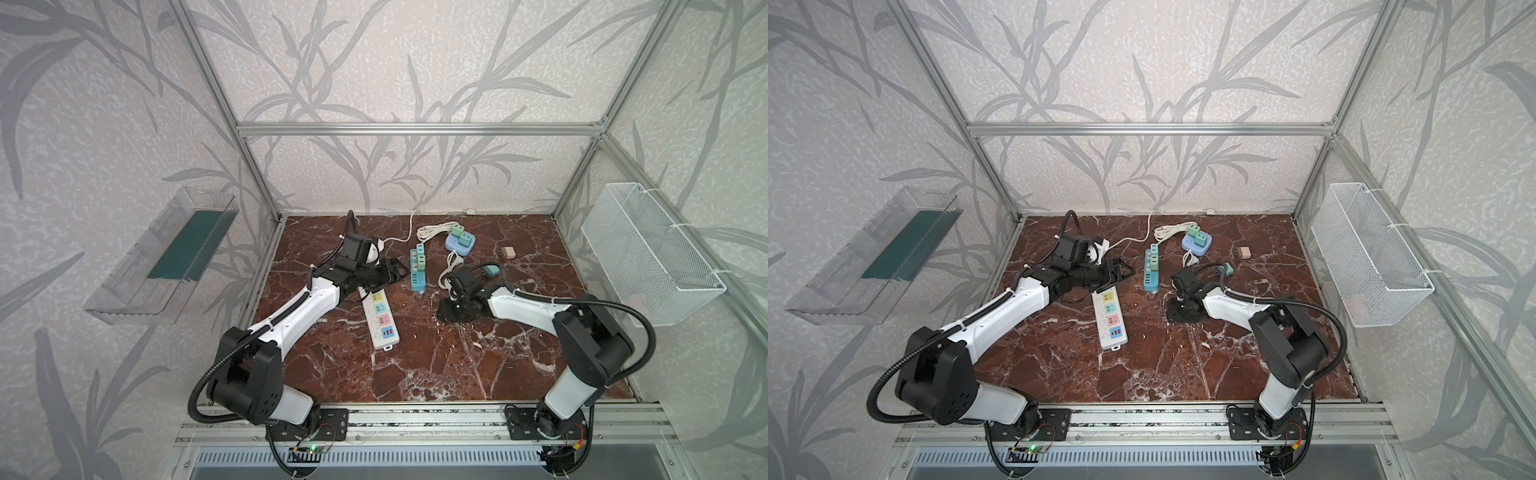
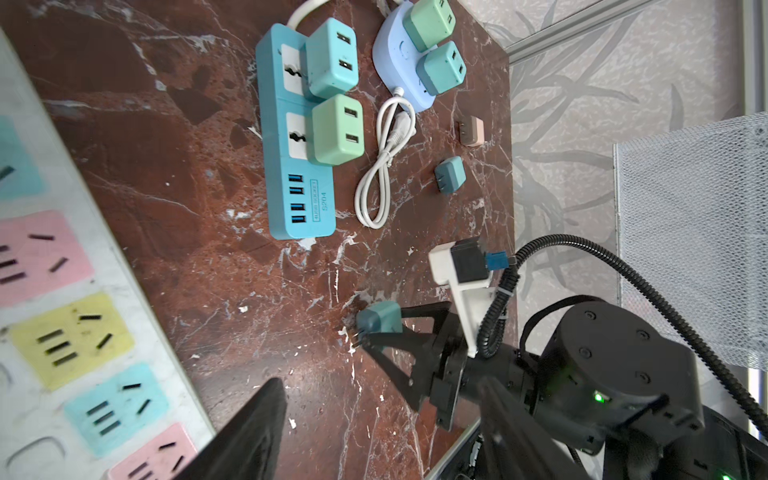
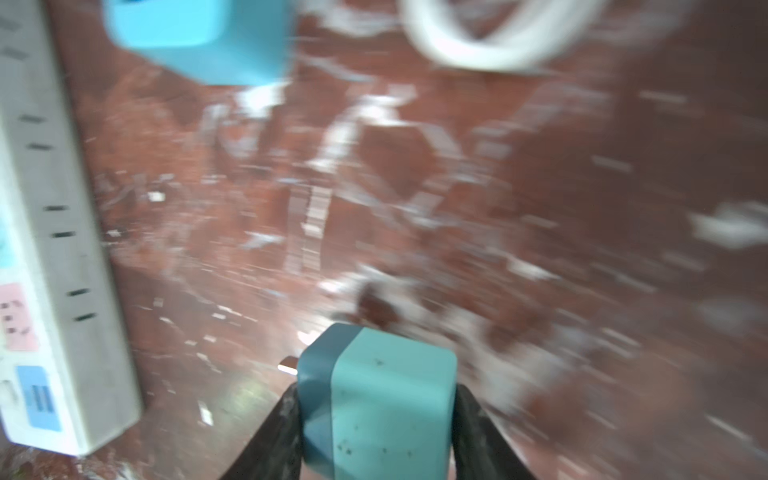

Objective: Insert the plug
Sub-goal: 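Carry the teal adapter toward the white strip held by the left gripper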

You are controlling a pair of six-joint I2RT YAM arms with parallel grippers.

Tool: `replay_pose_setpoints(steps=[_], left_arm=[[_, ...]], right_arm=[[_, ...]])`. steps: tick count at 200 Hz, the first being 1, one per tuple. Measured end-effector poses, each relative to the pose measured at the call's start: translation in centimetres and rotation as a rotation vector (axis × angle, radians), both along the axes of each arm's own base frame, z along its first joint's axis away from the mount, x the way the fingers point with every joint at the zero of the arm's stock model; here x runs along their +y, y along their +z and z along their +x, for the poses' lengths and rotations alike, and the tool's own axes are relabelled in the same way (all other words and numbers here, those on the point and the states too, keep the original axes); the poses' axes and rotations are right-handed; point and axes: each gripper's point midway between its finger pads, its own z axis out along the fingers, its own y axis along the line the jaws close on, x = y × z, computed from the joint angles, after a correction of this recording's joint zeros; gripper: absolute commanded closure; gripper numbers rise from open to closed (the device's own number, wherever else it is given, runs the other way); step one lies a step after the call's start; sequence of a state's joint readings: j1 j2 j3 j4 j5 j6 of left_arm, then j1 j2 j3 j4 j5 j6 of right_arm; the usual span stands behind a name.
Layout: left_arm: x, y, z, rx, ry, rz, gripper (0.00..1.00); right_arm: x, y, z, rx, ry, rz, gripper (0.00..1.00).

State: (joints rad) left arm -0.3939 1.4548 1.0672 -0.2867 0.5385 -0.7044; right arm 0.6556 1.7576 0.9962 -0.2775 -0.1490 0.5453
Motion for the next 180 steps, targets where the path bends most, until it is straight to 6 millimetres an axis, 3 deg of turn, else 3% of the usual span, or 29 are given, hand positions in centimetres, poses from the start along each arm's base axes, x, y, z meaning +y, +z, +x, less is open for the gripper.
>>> replay_pose_setpoints(steps=[30, 70, 87, 108, 136, 154, 180], left_arm=[[0.7, -0.4, 0.3, -0.040, -0.002, 0.061, 0.25], [1.5, -0.9, 0.7, -0.083, -0.005, 0.135, 0.24], [1.9, -1.2, 0.9, -0.095, 0.002, 0.167, 0.17], [2.5, -1.4, 1.1, -0.113, 0.010, 0.209, 0.01], [2.7, -0.9, 1.3, -0.156, -0.014, 0.279, 0.01], [2.2, 0.2, 1.4, -0.209, -0.049, 0.319, 0.12], [0.7, 0.9, 0.9, -0.318, -0.142, 0.431, 0.19]], right_arm=[[4.4, 0.0, -0.4, -0.019, 0.116, 0.049, 0.58], [5.1, 0.1, -1.1, -0.008, 0.206, 0.061, 0.35], [5.1, 0.2, -1.3, -0.010, 0.232, 0.061, 0.29], [4.5, 0.5, -1.8, -0.002, 0.251, 0.042, 0.28], [2.9, 2.6, -2.0, -0.036, 0.239, 0.043, 0.28], [1.2, 5.0, -1.7, -0.103, 0.204, 0.053, 0.28], [-2.4, 7.6, -1.1, -0.227, 0.127, 0.019, 0.25]])
